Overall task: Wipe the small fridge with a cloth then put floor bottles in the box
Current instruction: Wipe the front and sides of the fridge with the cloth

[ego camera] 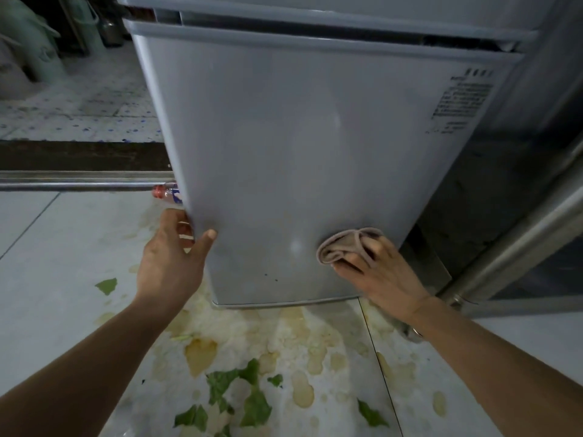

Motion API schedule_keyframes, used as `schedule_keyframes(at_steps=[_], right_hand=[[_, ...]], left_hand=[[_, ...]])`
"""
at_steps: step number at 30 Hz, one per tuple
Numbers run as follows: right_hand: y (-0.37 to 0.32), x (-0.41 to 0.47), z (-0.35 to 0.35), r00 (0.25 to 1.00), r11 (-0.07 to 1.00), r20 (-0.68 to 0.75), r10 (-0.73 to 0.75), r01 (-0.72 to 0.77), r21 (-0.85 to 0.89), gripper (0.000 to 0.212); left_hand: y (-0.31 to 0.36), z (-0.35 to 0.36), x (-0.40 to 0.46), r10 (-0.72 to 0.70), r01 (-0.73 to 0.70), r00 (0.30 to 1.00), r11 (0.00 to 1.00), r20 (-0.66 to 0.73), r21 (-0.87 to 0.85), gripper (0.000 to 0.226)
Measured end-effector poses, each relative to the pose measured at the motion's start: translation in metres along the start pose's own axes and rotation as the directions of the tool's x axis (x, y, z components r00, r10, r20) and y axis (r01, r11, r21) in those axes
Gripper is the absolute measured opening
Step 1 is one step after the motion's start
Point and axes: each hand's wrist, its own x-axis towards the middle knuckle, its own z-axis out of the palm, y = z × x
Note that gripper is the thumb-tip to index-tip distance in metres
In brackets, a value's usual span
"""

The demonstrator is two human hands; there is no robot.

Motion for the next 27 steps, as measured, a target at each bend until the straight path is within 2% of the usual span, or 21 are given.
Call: schedule_keyframes(at_steps=[2, 4, 6, 9, 11, 13, 16, 19, 21, 24, 25, 27], right_hand=[[0.013, 0.008, -0.012, 0.980, 0.979, -0.066, 0.189, -0.184, 0.084, 0.058], [0.031, 0.014, -0.026, 0.894, 0.909, -0.191, 0.405, -0.371, 0.190, 0.047], [0.043, 0.016, -0.037, 0.783, 0.827, -0.275, 0.558, -0.494, 0.270, 0.032], [0.036, 0.022, -0.039, 0.624, 0.661, -0.233, 0.746, -0.650, 0.375, 0.039], [0.018, 0.025, -0.026, 0.542, 0.582, -0.219, 0.811, -0.708, 0.400, 0.032], [0.000, 0.022, -0.008, 0.498, 0.551, -0.236, 0.834, -0.733, 0.399, 0.023], [-0.017, 0.008, 0.013, 0.529, 0.565, -0.203, 0.824, -0.744, 0.356, 0.012], [-0.029, -0.003, 0.014, 0.537, 0.512, -0.063, 0.841, -0.755, 0.410, 0.027], [-0.021, 0.005, 0.000, 0.489, 0.429, -0.027, 0.872, -0.733, 0.528, 0.028], [0.015, 0.029, -0.025, 0.339, 0.325, -0.107, 0.935, -0.692, 0.644, 0.035], [0.024, 0.036, -0.030, 0.317, 0.330, -0.146, 0.937, -0.673, 0.662, 0.041], [0.029, 0.043, -0.035, 0.318, 0.343, -0.172, 0.932, -0.629, 0.698, 0.050]], left_hand=[[0.002, -0.001, -0.001, -0.006, 0.006, 1.000, 1.000, 0.006, -0.005, 0.027], [0.003, -0.003, 0.000, -0.015, 0.015, 1.000, 1.000, 0.020, -0.004, 0.027], [0.003, -0.004, 0.000, -0.017, 0.017, 0.999, 1.000, 0.031, -0.006, 0.028], [0.001, -0.002, -0.001, 0.029, -0.029, 1.000, 0.999, 0.003, -0.025, 0.031], [-0.002, 0.001, -0.001, 0.053, -0.053, 0.998, 0.998, -0.015, -0.036, 0.027], [-0.005, 0.004, -0.001, 0.051, -0.052, 0.998, 0.998, -0.023, -0.046, 0.025], [-0.008, 0.006, 0.002, 0.040, -0.042, 0.999, 0.996, -0.022, -0.079, 0.024], [-0.008, 0.005, 0.001, 0.038, -0.039, 0.999, 0.995, -0.011, -0.088, 0.024], [-0.007, 0.004, 0.001, 0.038, -0.039, 0.999, 0.995, -0.015, -0.093, 0.025], [-0.008, 0.003, -0.001, 0.039, -0.040, 0.999, 0.992, -0.004, -0.121, 0.024], [-0.012, 0.003, -0.002, 0.037, -0.036, 0.999, 0.992, 0.002, -0.125, 0.023], [-0.021, 0.004, -0.007, 0.027, -0.026, 1.000, 0.992, 0.014, -0.123, 0.022]])
